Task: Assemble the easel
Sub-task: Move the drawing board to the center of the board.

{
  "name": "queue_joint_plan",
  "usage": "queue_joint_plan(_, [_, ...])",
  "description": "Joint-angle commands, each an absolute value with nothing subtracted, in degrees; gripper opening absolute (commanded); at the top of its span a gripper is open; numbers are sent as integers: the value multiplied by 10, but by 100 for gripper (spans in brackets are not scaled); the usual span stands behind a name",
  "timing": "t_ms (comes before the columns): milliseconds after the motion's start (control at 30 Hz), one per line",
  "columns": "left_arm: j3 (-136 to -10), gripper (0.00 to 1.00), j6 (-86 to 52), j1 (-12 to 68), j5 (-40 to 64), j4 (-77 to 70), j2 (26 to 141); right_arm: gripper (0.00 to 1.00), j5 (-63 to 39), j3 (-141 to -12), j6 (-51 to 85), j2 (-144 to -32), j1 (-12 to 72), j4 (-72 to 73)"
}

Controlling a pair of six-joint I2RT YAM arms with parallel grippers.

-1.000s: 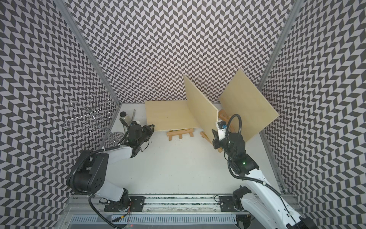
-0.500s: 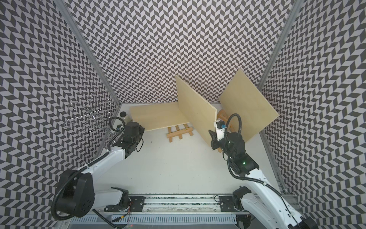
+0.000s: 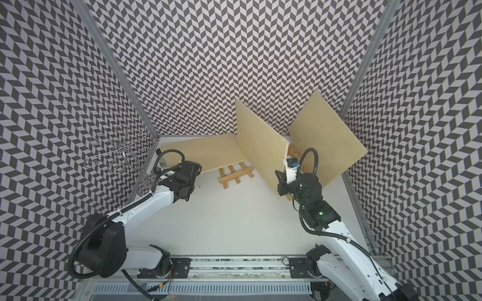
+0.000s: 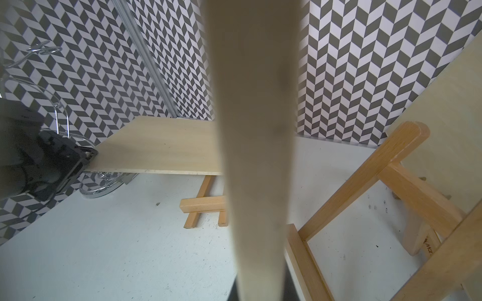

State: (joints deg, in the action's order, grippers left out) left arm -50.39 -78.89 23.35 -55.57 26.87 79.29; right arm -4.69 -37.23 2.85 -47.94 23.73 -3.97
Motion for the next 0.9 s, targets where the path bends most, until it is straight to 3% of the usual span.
queue_joint_plan(0, [-472,0,-741,219,-577,559,804,0,-52,-409,16,-478,225,7])
queue_joint_plan(200, [-457,0,-714,220,-552,528,776,0,-99,-410,1,-478,209,5])
queue_joint_plan(567, [-499,58,-692,270,-565,510,820,0,-77,-448,-18,-494,208,14])
queue_joint_plan(700, [-533,70,-691,305,-583,521,844,0,-66,-478,-29,-507,208,3])
queue_joint_plan(867, [-584,76,-688,342,-610,544,862,0,-55,-515,-29,-522,207,-25])
